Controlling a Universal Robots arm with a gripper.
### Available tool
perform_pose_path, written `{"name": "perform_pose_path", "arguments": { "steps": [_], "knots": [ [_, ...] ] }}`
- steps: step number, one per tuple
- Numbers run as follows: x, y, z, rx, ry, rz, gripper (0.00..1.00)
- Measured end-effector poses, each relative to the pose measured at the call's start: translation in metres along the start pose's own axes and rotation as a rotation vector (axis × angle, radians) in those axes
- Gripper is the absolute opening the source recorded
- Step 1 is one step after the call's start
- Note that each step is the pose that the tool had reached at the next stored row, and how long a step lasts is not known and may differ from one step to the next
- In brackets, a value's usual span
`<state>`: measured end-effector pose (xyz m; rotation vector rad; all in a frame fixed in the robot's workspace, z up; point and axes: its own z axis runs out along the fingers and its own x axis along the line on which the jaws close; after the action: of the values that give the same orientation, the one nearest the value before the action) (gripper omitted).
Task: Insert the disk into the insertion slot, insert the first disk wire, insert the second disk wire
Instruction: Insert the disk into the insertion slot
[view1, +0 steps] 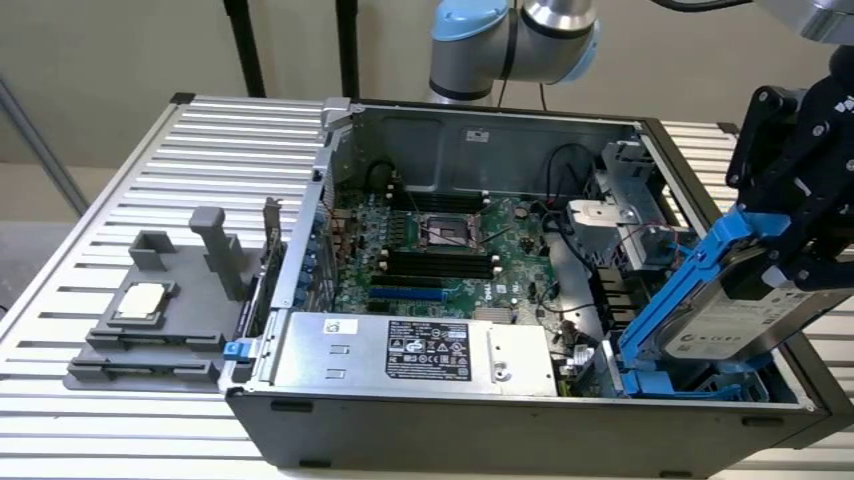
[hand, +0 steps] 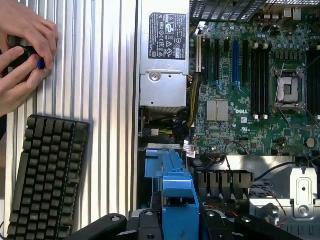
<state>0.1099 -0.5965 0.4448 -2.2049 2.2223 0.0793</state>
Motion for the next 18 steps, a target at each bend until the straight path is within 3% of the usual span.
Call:
{"name": "perform_pose_path", "arguments": {
  "steps": [4, 11, 18],
  "knots": [
    [0.0001, 0.0001, 0.0027, 0.0023, -0.0116, -0.001, 0.32],
    [0.0003, 0.0000, 0.0066, 0.0111, -0.0204, -0.004, 0.32],
    [0.0013, 0.0001, 0.0087, 0.0121, -0.0312, -0.008, 0.32]
  ]
}}
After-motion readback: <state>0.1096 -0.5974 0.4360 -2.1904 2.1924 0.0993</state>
